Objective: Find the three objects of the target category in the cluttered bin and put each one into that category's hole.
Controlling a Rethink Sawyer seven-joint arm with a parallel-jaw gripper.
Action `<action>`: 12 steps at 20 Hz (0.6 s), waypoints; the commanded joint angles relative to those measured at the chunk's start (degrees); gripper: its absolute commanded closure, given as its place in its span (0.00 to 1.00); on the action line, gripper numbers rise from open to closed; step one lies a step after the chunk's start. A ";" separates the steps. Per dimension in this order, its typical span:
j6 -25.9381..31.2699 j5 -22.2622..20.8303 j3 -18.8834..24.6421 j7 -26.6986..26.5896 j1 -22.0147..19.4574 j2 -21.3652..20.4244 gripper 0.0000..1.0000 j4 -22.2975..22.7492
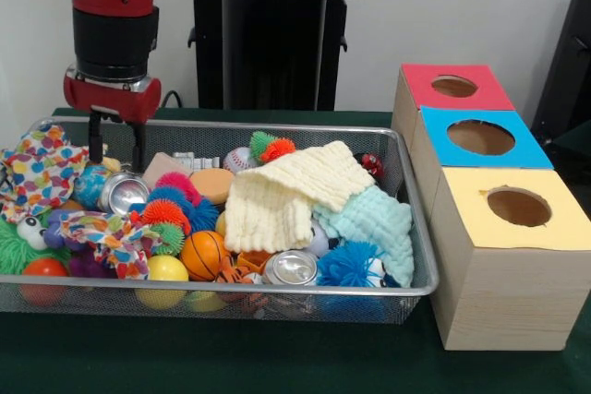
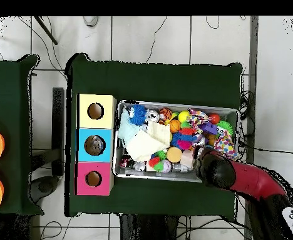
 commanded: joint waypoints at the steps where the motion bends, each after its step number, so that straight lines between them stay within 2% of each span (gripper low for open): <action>1: -1.50 -4.37 4.66 -1.03 -0.56 5.32 0.00 -0.10; 5: -3.46 -7.16 4.24 -1.73 -1.58 8.20 0.00 -0.40; 12: -0.77 -8.60 2.67 -0.97 -0.46 7.37 0.00 0.01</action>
